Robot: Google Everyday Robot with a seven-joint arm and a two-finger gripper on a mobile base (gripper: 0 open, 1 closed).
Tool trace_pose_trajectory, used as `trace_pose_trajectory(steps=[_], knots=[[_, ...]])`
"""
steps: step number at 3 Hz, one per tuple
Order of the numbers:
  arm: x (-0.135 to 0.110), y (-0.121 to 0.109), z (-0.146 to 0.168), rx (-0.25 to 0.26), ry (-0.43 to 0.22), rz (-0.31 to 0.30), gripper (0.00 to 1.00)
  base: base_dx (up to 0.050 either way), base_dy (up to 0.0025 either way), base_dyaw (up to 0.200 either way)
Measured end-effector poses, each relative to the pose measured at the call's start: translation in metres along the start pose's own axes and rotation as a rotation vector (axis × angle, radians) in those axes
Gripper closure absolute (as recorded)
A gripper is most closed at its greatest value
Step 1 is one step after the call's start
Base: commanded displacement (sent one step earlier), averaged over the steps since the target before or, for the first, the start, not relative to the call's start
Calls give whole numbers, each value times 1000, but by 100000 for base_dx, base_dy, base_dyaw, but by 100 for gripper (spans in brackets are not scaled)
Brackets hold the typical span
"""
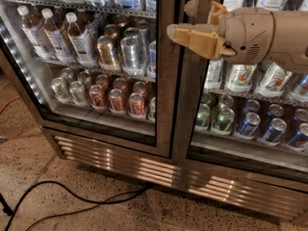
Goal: Open right fridge door
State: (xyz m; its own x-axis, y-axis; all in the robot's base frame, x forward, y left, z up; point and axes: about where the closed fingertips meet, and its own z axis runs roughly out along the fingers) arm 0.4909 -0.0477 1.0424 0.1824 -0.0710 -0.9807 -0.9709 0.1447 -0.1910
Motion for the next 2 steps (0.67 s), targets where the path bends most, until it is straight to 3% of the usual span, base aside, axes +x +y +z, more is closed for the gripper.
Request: trace_pose_trajectory(steps=[2], knots=[[0,0,0,0,0,0,100,-5000,1,-2]])
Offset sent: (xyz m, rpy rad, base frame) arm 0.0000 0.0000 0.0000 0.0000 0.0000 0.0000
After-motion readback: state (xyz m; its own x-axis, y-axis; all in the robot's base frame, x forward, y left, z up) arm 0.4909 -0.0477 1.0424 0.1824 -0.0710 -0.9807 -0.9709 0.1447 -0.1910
